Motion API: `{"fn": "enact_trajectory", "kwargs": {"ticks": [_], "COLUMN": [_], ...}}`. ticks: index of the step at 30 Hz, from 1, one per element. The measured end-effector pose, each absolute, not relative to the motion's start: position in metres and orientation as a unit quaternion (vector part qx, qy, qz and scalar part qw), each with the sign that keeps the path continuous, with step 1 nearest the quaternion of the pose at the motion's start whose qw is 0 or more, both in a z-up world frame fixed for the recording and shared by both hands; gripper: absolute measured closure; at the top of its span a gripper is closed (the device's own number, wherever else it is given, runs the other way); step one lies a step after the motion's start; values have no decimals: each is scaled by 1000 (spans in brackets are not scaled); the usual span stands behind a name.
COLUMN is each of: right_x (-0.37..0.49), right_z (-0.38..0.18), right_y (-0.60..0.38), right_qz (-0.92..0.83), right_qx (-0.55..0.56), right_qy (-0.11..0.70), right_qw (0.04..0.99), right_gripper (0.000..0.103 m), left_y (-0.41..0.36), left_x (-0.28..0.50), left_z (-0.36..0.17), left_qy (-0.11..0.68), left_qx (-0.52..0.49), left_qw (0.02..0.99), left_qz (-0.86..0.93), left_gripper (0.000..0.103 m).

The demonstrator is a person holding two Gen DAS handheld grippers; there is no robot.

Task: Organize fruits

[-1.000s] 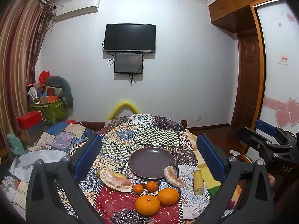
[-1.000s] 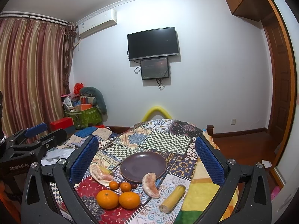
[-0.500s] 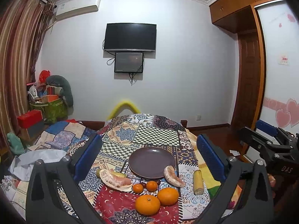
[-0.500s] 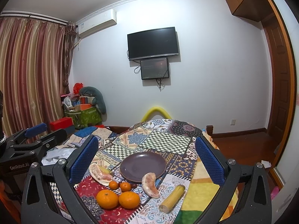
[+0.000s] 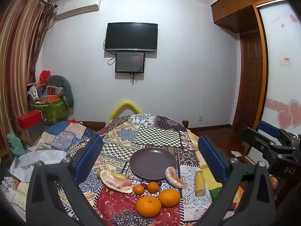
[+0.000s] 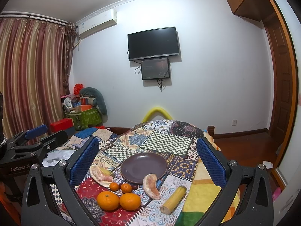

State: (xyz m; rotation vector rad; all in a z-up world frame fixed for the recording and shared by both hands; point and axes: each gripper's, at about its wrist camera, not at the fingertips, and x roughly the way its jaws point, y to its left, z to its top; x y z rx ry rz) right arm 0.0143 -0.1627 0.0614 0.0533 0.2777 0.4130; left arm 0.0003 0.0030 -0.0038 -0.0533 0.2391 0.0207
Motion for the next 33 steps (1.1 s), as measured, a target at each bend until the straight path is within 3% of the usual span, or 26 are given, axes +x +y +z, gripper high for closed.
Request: {"fn": "enact_trajectory", "kwargs": {"ticks": [22, 33], "right_x": [16, 41], "right_z": [60, 22], "right_y": [-163, -167], "right_qz": [201, 169], "right_qx": [26, 2], "right_qy": [141, 199], "right_qw": [969, 965], "right_gripper": [0, 0], "left_y": [4, 13], "left_x": [6, 46], "left_z": [-15, -56], "left_qy": [126, 206], "left_qx": [-25, -31], "left_qw": [992, 978], "left_qz": [13, 7], "left_gripper": [1, 1]}}
